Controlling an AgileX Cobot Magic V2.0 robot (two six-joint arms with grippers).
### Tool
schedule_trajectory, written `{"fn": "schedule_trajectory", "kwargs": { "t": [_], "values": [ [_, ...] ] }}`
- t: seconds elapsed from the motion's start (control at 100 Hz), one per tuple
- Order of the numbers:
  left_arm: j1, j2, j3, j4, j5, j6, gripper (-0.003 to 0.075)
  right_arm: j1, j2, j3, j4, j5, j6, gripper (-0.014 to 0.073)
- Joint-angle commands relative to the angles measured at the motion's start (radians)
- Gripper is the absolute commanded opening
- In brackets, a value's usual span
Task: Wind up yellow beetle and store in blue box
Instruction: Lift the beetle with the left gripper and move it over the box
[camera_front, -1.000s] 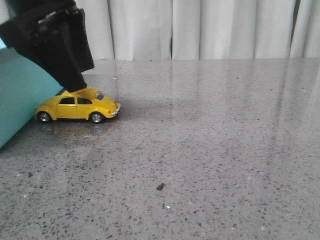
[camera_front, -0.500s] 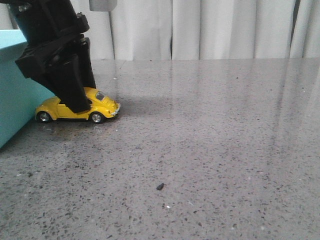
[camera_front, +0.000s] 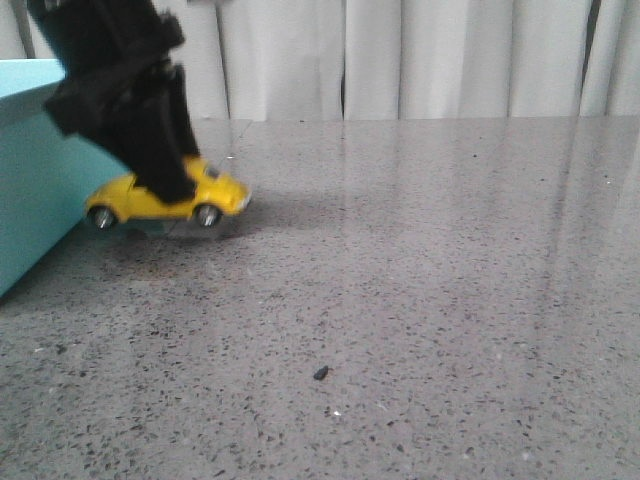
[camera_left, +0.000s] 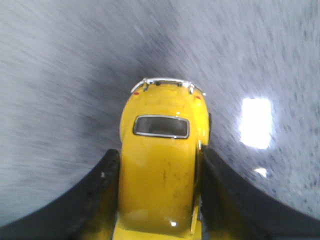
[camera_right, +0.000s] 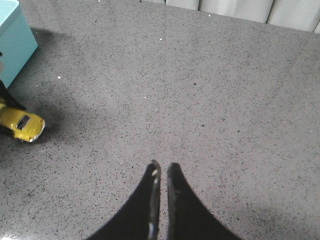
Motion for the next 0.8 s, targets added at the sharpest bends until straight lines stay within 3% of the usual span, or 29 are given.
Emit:
{"fn": "schedule_trajectory", "kwargs": {
  "t": [0.0,0.17,0.31,0.52,0.79],
  "values": [
    [0.0,-0.089,-0.114,-0.053,-0.031,-0.059,0.0079,0.001,-0.017,-0.02,0.005,-0.073,-0.012,-0.0048],
    [0.016,-0.13,-0.318,-0.006,-0.027,-0.297,0.0079,0.001,-0.017,-0.02,0.006,-0.073,-0.012,-0.0048],
    [0.085,-0.139,-0.426,0.138,0.041,-0.531,0.0079,0.001,-0.017,-0.02,0.018,-0.075,-0.012,-0.0048],
    [0.293,-0.127,-0.418,0.195,0.181,-0.897,0.0079,0.001,-0.017,-0.02,0.02,-0.069,-0.012,-0.0048],
    [0.447,-0.064,-0.268,0.199,0.221,-1.015,0.0079,0.001,-0.028,-0.02,0.02,-0.067,-0.013,-0.0048]
  ]
}}
